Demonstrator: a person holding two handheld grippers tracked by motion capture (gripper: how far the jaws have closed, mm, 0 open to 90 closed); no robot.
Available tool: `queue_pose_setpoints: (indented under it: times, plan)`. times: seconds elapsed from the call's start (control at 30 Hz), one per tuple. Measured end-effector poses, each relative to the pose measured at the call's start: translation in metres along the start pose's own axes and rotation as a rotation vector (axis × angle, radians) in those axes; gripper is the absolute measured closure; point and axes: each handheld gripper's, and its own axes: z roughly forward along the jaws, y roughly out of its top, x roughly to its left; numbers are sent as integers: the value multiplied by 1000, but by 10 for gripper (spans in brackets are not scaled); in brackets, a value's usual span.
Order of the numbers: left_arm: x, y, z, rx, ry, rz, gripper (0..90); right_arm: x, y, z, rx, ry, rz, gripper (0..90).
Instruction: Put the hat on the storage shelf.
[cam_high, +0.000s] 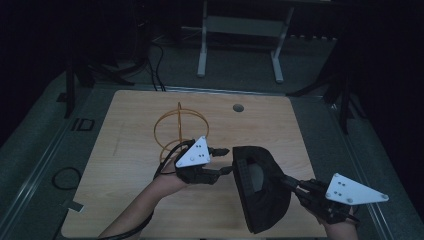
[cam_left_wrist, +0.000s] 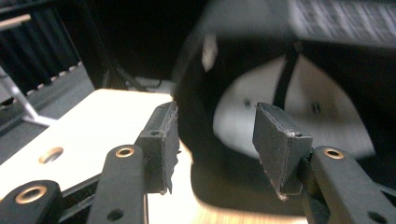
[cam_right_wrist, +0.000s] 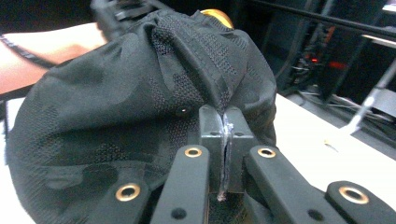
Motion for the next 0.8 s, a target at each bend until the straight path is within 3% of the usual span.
queue_pose_setpoints:
  times: [0.17, 0.27, 0.37, 0.4, 0.53, 0.8]
  plan:
    - [-1, -9, -13, 34, 24, -7, 442, -12, 9, 0, -9, -61, 7, 890]
    - [1, -14, -21, 39, 38, -20, 325, -19, 16, 2, -18, -83, 9, 890]
    - [3, -21, -29, 38, 59, -60, 214, -25, 25, 7, -21, -92, 10, 890]
    - [3, -23, -31, 40, 68, -62, 137, -27, 29, 10, -20, -93, 8, 890]
    - [3, -33, -42, 41, 123, -77, 45, -34, 44, 20, -16, -102, 0, 890]
    - [5, -60, -67, 45, 210, -118, 26, -48, 68, 52, 7, -117, -18, 889]
